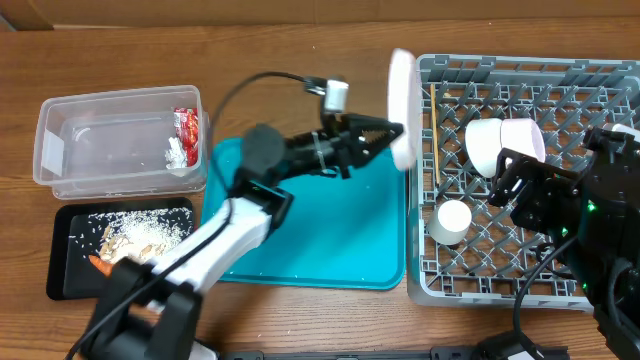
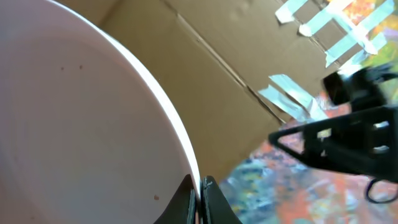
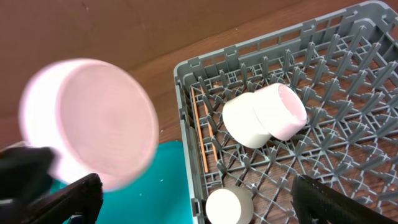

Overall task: Sort waste into correct bins and load items into the dishwasher
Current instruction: 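Carry the empty plate across the tray toward the rack, then stand the plate upright in the rack's left slot and release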

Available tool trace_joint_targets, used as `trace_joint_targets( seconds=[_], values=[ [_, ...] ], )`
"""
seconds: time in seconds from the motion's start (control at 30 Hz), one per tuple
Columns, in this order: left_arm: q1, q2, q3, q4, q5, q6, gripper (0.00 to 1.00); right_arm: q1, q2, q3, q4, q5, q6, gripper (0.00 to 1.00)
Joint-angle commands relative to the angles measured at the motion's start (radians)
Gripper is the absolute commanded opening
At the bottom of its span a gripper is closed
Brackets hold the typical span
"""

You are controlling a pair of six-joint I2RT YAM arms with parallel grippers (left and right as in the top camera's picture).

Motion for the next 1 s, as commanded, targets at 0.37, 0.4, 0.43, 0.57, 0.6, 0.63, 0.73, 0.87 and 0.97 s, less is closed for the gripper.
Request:
trace_joint_targets(
  seconds=[0.37,0.4,0.43,0.57,0.6,0.63,0.73,0.87,0.97],
  values=[
    [-0.104,0.227,0.134,-0.086,-0.120,-0.023,0.04,-0.006,-0.003,0.019,0.005,-0.002,0.002,1.00],
    [-0.105,0.227,0.134,-0.129,-0.147,-0.014,0.04,-0.006,-0.003,0.019,0.005,-0.002,0.002,1.00],
    [-0.105,0.229,0.134,-0.156,-0.166,-0.006,0.04,-0.006,-0.003,0.019,0.005,-0.002,0.002,1.00],
    [-0.106,0.230,0.134,-0.195,-0.198,0.012,0.12,-0.006,-0.003,0.019,0.005,-0.002,0.002,1.00],
    [-0.106,0.230,0.135,-0.193,-0.197,0.016,0.18,-0.006,-0.003,0.019,0.005,-0.002,0.002,1.00],
    [-0.106,0.230,0.135,-0.193,-0.197,0.019,0.26,-0.006,-0.003,0.019,0.005,-0.002,0.002,1.00],
    [-0.106,0.230,0.135,-0.193,-0.199,0.021,0.87,-0.006,-0.003,0.019,0.005,-0.002,0.002,1.00],
    [-0.103,0.230,0.135,-0.193,-0.201,0.026,1.00,-0.006,-0.003,0.019,0.005,-0.002,0.002,1.00],
    [-0.094,0.228,0.135,-0.193,-0.204,0.037,1.00,-0.006,-0.003,0.019,0.005,-0.002,0.002,1.00]
  ],
)
